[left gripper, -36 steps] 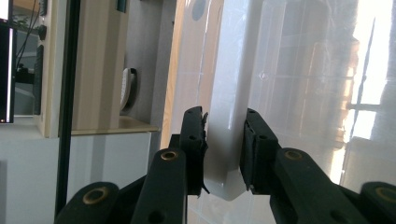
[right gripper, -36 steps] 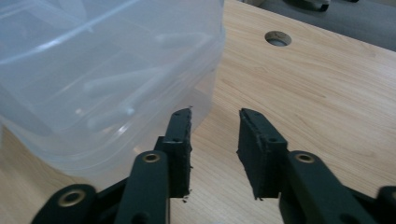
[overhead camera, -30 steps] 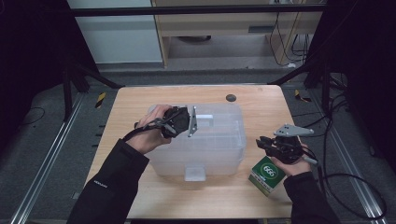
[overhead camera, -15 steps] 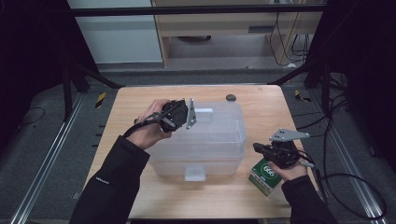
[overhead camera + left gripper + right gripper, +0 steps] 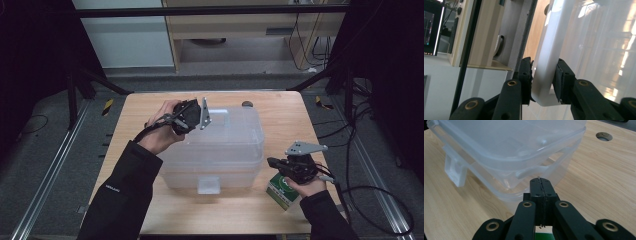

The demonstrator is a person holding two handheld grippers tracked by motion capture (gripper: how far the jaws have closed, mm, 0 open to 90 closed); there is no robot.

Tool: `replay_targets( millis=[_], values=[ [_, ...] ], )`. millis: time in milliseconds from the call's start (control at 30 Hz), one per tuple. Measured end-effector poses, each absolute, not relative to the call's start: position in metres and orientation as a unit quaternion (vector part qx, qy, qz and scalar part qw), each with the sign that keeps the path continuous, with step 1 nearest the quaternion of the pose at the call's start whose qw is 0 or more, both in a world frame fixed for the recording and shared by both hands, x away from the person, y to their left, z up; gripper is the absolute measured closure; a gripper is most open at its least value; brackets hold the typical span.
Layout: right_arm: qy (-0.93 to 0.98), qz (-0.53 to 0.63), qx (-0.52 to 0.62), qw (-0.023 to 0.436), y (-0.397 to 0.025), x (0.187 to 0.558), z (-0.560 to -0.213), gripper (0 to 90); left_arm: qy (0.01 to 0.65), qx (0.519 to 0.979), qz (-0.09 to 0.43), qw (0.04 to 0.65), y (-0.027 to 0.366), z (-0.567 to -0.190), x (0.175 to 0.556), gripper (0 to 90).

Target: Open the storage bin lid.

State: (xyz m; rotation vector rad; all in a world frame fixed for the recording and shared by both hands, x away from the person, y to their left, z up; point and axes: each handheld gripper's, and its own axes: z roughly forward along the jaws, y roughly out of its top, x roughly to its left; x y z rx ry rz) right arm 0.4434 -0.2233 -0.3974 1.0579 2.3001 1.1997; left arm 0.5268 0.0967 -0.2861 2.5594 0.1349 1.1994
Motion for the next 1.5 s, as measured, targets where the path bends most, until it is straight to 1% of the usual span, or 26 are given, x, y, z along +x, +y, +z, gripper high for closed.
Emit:
replay_targets(
  millis=[333,533,667,733,833,1033,1167,1333,1400,1500],
  values=[
    [0.801,0.453,0.359,0.154,-0.210,0.445,-0.401,90.0,0.063,0.891,0.415,0.170,0.098,-0.282,0.538,67.4],
    [0.791,0.471,0.360,0.151,-0.209,0.448,-0.401,90.0,0.074,0.890,0.412,0.181,0.100,-0.283,0.539,64.6],
    [0.791,0.470,0.357,0.160,-0.205,0.448,-0.399,90.0,0.073,0.890,0.411,0.183,0.101,-0.283,0.538,62.9],
    [0.792,0.469,0.357,0.163,-0.204,0.448,-0.400,90.0,0.075,0.889,0.410,0.187,0.102,-0.283,0.538,60.7],
    [0.792,0.467,0.358,0.163,-0.204,0.448,-0.400,90.0,0.076,0.888,0.411,0.191,0.103,-0.282,0.538,55.0],
    [0.793,0.466,0.358,0.161,-0.204,0.448,-0.401,90.0,0.086,0.883,0.397,0.235,0.114,-0.274,0.528,47.4],
    [0.794,0.464,0.358,0.161,-0.203,0.448,-0.401,90.0,0.088,0.881,0.397,0.242,0.123,-0.268,0.518,45.7],
    [0.794,0.464,0.359,0.161,-0.203,0.448,-0.401,90.0,0.097,0.874,0.386,0.277,0.140,-0.262,0.504,43.9],
    [0.794,0.464,0.360,0.160,-0.203,0.448,-0.401,90.0,0.100,0.872,0.387,0.283,0.144,-0.261,0.500,43.7],
    [0.794,0.463,0.360,0.160,-0.203,0.448,-0.401,90.0,0.121,0.862,0.380,0.312,0.162,-0.258,0.490,43.7]
  ],
)
